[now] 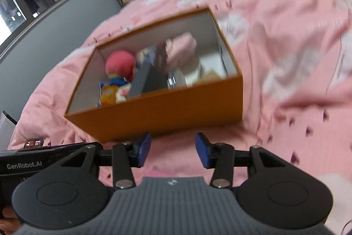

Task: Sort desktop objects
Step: 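Withdraw both tools toward the pink card wallet and white Vaseline packet, then close the left tool on the pink wallet while the right tool approaches the Vaseline packet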

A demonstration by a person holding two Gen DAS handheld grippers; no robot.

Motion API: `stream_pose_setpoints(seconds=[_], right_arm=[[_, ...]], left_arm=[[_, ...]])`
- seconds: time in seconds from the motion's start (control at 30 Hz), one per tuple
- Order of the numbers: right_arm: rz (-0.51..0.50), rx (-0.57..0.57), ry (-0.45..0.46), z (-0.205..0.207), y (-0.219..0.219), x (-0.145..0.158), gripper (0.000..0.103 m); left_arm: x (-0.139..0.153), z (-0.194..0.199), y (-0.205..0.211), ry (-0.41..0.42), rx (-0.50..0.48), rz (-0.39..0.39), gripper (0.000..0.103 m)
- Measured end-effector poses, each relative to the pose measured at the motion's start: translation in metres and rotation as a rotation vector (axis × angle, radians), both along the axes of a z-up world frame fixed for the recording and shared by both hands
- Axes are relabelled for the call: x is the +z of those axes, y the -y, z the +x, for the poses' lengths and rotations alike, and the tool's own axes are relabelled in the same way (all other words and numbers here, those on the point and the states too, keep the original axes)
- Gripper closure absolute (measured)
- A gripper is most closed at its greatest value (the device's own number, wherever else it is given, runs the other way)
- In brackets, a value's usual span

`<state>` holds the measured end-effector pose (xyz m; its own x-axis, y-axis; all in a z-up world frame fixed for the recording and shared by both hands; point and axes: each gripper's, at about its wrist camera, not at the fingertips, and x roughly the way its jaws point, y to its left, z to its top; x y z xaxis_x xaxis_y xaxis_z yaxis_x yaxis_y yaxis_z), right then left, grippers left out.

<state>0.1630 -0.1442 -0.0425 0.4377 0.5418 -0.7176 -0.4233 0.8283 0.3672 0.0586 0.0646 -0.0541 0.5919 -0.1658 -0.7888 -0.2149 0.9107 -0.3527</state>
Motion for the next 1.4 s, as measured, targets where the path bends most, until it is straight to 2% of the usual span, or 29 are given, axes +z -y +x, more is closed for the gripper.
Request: stream_pose_setpoints(seconds=[0.2, 0.5, 0.63, 0.77, 1.1, 1.33, 1.4], right_arm=[[-0.016, 0.018, -0.111, -0.002, 0.0, -0.024, 0.056], [-0.025, 0.046, -0.19, -0.002, -0.001, -0.041, 0.055], [-0.023, 0.042, -0.206, -0.001, -0.001, -0.044, 0.055], [-0.023, 0.045, -0.219, 0.0, -0.001, -0.045, 0.055], [-0.022, 0.045, -0.219, -0.001, 0.0, -0.045, 0.054], [-0.022, 0.045, -0.22, -0.001, 0.0, -0.045, 0.052], [-0.021, 0.045, -0.22, -0.001, 0.0, -0.045, 0.052]], left_arm=[[-0.018, -0.001, -0.004, -0.079, -0.02, -0.047, 0.044], [-0.04, -0.002, -0.007, -0.154, -0.03, -0.111, 0.041], [-0.049, -0.001, -0.008, -0.175, -0.032, -0.14, 0.04], [-0.057, 0.0, -0.007, -0.203, -0.023, -0.133, 0.04], [-0.077, 0.007, -0.001, -0.266, -0.044, -0.174, 0.03], [-0.088, 0.011, -0.003, -0.293, -0.045, -0.247, 0.031], [-0.088, 0.011, -0.003, -0.29, -0.043, -0.258, 0.036]])
